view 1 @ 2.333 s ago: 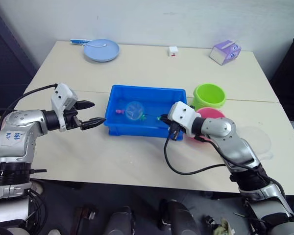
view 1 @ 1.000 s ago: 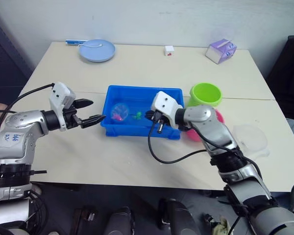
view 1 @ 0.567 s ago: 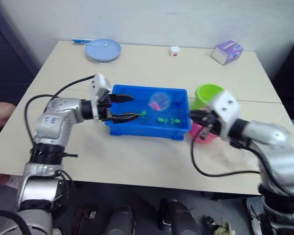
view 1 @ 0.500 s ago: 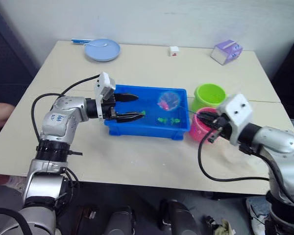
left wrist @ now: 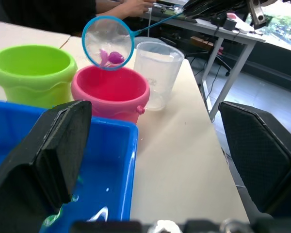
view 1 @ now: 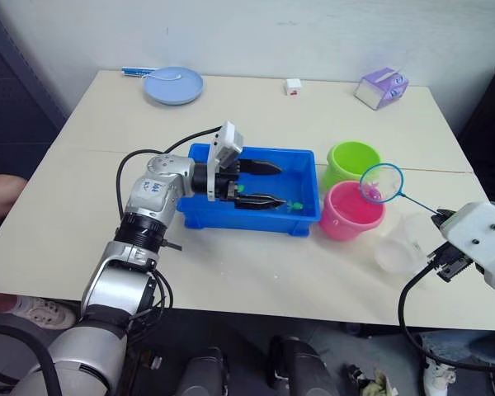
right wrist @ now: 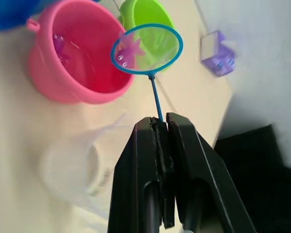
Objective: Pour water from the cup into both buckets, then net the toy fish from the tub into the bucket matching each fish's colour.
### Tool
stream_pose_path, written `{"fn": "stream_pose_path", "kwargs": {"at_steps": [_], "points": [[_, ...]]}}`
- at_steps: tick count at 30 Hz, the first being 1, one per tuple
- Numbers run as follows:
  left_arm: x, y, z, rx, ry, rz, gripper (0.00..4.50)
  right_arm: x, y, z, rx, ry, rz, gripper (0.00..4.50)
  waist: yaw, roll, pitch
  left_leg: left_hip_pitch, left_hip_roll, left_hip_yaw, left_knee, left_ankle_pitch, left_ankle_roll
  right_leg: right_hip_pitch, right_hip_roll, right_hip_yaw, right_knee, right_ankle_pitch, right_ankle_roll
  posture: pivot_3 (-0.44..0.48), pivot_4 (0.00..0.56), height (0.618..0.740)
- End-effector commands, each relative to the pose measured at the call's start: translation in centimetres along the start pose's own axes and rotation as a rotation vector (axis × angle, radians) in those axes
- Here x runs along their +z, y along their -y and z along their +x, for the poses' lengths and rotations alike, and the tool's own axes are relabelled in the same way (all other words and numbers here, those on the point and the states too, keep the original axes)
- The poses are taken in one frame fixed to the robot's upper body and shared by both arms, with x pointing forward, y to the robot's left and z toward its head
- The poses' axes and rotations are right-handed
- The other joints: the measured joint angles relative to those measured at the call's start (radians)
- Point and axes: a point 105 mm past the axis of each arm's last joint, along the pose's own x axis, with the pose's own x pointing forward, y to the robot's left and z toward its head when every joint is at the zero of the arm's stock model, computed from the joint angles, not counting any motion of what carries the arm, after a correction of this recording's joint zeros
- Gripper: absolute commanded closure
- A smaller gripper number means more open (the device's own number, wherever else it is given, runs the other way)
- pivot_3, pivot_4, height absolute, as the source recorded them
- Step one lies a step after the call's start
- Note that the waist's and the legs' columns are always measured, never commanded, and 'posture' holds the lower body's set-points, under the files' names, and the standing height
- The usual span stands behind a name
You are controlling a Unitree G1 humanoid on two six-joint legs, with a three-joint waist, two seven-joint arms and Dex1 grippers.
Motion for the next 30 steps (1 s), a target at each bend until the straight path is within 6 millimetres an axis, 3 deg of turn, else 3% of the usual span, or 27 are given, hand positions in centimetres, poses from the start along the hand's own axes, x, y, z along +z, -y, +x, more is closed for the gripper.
{"fn": "stream_pose_path", "kwargs": {"at_steps": [1, 3, 7, 11, 15, 17, 23, 27, 30], "points": [[0.8, -0.2, 0.1, -0.01, 0.01, 0.046, 0.0, 2.0, 0.5, -0.4, -0.025, 0.039, -0.628, 3.74, 0.0, 0.001, 0.0, 0.0, 0.0, 0.001, 0.0, 0.0, 0.0, 0.0, 0.0, 0.001, 0.0, 0.0, 0.0, 0.0, 0.15, 0.739], [0.9, -0.3, 0.1, -0.007, 0.014, 0.05, 0.0, 1.7, 0.5, -0.5, -0.025, 0.048, -0.701, 3.74, 0.001, -0.002, 0.0, 0.001, 0.002, 0.002, 0.0, 0.0, 0.0, 0.0, 0.0, 0.002, -0.001, 0.0, 0.0, 0.0, 0.15, 0.739], [1.0, -0.6, 0.0, 0.008, 0.023, 0.054, 0.0, 1.2, 3.3, -1.0, -0.146, 0.014, -0.806, 3.74, 0.005, -0.002, 0.0, 0.0, 0.001, 0.002, 0.0, 0.0, 0.0, 0.0, 0.001, 0.001, -0.001, 0.0, 0.0, 0.0, 0.15, 0.739], [0.9, -0.7, -0.1, 0.015, 0.024, 0.054, 0.0, 1.1, -0.1, -0.4, 0.035, 0.107, -0.87, 3.74, 0.004, -0.002, 0.0, 0.001, 0.001, 0.001, 0.0, 0.0, 0.0, 0.001, 0.001, 0.001, -0.002, 0.0, 0.001, 0.0, 0.15, 0.739], [1.0, -0.9, -0.3, 0.029, 0.029, 0.057, 0.0, 0.2, 2.4, -0.8, -0.073, 0.059, -0.856, 3.74, 0.004, -0.002, 0.0, 0.0, 0.001, 0.001, 0.0, 0.0, 0.0, 0.001, 0.003, 0.0, -0.002, 0.0, 0.001, 0.0, 0.15, 0.739], [1.0, -1.0, -0.3, 0.033, 0.028, 0.059, 0.0, 0.2, 2.5, -0.8, -0.074, 0.068, -0.845, 3.74, 0.004, -0.002, 0.0, 0.0, 0.001, 0.002, 0.001, 0.0, 0.0, 0.001, 0.003, 0.001, -0.002, 0.0, 0.001, 0.0, 0.15, 0.739], [0.4, -1.6, -1.9, 0.108, -0.006, 0.062, 0.0, 2.4, 2.2, 0.6, -0.14, 0.231, -0.456, 3.74, -0.003, -0.002, 0.0, 0.001, 0.002, 0.002, 0.001, 0.0, 0.0, 0.001, 0.003, 0.001, -0.001, 0.001, 0.001, 0.0, 0.15, 0.739], [-1.0, -2.2, -4.6, 0.21, -0.089, 0.072, 0.0, 4.7, 0.9, 3.4, -0.076, 0.359, -0.246, 3.74, -0.016, -0.001, 0.0, 0.002, 0.002, 0.002, 0.002, 0.0, 0.0, 0.001, 0.0, 0.001, 0.001, 0.001, 0.001, 0.0, 0.15, 0.739], [-1.6, -2.1, -6.8, 0.272, -0.156, 0.092, 0.0, 5.7, -0.2, 5.6, 0.003, 0.407, -0.225, 3.74, -0.022, -0.001, 0.0, 0.001, 0.002, 0.001, 0.001, 0.0, 0.0, 0.001, -0.001, 0.001, 0.001, 0.0, 0.001, 0.0, 0.15, 0.739]]}}
